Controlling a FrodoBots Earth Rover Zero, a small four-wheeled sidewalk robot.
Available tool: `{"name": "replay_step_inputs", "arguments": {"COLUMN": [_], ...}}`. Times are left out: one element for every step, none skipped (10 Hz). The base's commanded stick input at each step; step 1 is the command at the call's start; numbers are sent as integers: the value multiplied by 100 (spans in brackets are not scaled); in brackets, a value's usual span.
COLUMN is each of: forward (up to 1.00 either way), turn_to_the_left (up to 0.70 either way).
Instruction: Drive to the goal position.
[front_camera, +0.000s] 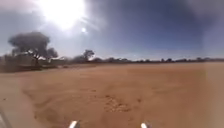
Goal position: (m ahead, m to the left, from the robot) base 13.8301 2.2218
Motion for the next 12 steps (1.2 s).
{"name": "replay_step_inputs", "arguments": {"forward": [50,50,50,50,50,50,50,50,50,50,50,50], "turn_to_the_left": [0,0,0,0,0,0,0,0,0,0,0,0]}}
